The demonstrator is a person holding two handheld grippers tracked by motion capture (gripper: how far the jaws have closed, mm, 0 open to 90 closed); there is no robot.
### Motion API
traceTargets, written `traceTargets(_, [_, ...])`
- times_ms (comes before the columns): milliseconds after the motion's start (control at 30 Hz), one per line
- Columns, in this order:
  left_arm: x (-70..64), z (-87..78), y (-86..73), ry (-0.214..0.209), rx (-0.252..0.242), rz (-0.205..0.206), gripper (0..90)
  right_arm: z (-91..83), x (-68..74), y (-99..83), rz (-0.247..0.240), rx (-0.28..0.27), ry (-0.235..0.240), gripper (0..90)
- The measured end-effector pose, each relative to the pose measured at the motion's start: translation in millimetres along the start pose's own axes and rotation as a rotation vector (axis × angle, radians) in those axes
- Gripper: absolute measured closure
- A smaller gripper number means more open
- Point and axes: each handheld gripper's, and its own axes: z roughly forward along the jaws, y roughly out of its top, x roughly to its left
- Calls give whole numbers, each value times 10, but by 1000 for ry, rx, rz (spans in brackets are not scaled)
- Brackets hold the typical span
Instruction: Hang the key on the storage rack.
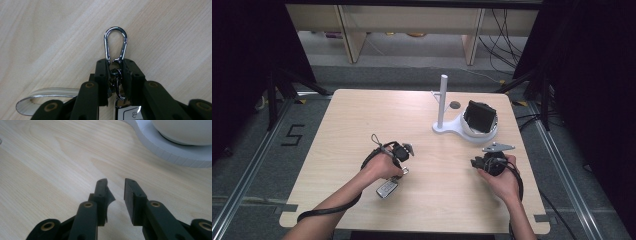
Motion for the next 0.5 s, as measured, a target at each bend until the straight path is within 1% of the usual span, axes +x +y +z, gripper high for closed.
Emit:
traceTargets(67, [8, -4, -2, -4, 4, 5, 748, -1, -2, -2, 2, -5, 1, 731])
traceTargets(100, [9, -2, -7, -9, -1, -7, 749, 4, -12, -1, -11, -11, 0, 730])
traceTargets(167, [25, -2, -11, -16, -4, -1, 750, 4, -12, -2, -11, -9, -2, 729])
traceTargets(200, [39, -8, -11, -20, 3, 10, 750, 7, -11, -3, -10, -10, 0, 729])
traceTargets(233, [28, 0, -16, -21, -13, -2, 750, 7, -11, -2, -12, -7, 0, 729])
traceTargets(267, [29, 0, -19, -21, -14, 2, 750, 8, -12, -2, -12, -8, -2, 729])
traceTargets(333, [36, -15, -20, -18, 2, 21, 751, 6, -9, -1, -8, -5, -1, 727])
traceTargets(400, [23, -8, -33, -18, -19, 3, 751, 1, -3, 1, 0, -1, -1, 726])
traceTargets(433, [25, -9, -38, -17, -16, 10, 752, 0, -5, 1, 0, -2, -1, 726])
traceTargets(467, [24, -9, -40, -18, -17, 7, 751, 0, -6, 1, 1, -1, -1, 725])
traceTargets(500, [25, -11, -37, -23, -13, 1, 751, 5, -13, 1, -7, -7, -2, 725])
